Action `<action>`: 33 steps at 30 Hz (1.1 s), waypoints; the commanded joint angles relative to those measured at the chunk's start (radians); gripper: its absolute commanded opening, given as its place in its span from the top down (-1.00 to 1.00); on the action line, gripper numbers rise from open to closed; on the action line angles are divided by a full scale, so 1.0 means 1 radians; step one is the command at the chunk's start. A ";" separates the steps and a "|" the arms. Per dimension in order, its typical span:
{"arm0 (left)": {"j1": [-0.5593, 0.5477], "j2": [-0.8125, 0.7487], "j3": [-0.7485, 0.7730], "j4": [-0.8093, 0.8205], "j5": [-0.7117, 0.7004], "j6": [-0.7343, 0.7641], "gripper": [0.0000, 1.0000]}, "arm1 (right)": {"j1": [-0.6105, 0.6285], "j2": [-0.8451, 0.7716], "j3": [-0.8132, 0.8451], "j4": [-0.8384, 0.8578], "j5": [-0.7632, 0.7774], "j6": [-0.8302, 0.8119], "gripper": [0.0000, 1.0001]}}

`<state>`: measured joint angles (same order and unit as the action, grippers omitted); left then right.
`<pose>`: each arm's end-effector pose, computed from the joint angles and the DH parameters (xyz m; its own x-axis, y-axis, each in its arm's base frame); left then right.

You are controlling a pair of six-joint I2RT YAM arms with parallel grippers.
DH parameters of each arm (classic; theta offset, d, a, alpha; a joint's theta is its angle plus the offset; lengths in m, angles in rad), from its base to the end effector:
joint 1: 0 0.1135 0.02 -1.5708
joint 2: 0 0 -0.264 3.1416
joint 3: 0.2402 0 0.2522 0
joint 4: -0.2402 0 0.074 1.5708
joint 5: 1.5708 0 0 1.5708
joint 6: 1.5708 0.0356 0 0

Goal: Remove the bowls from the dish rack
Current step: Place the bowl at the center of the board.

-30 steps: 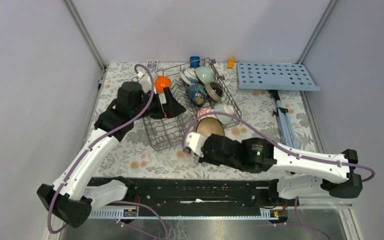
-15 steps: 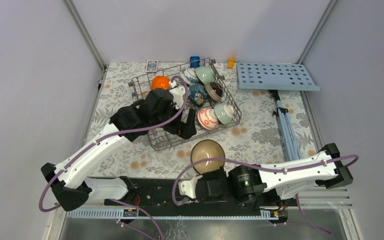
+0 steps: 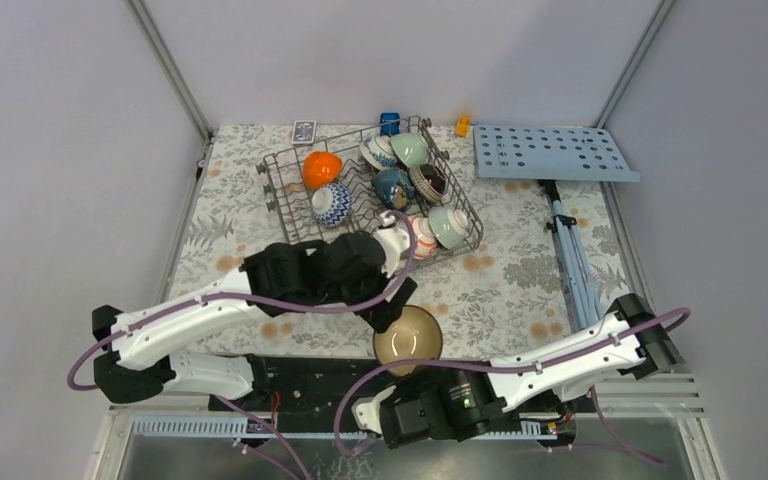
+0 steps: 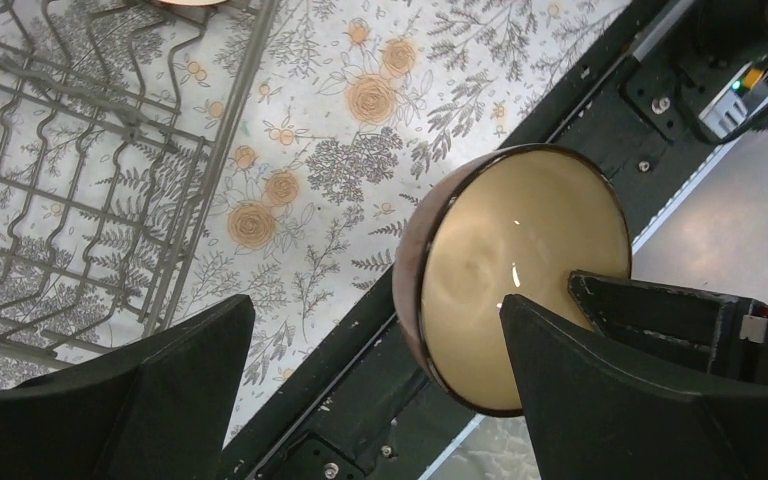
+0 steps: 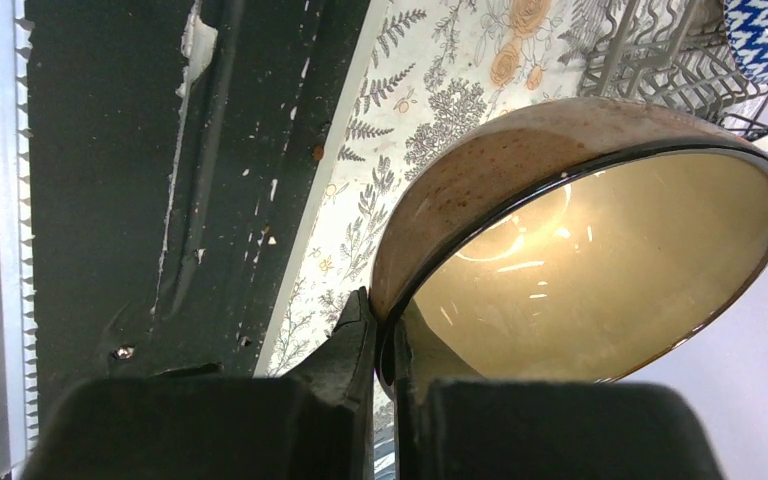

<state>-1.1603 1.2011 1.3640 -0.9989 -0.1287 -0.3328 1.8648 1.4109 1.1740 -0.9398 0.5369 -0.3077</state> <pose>0.0959 -0.2090 0.3775 -0.5657 0.4879 -0.6648 0.7303 0.6709 -0.1290 -0.0609 0.2640 0.2784 0.5213 -0.8237 -0.2229 -0.7570 -0.3258 -0.5664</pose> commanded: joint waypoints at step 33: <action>-0.151 0.253 0.024 -0.075 -0.212 -0.055 0.41 | 0.034 0.035 0.009 0.045 0.128 -0.071 1.00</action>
<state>-1.3098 1.4487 1.3663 -1.0740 -0.3023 -0.3820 1.8877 1.4620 1.1725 -0.9070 0.5632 -0.3485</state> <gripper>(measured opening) 0.338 0.056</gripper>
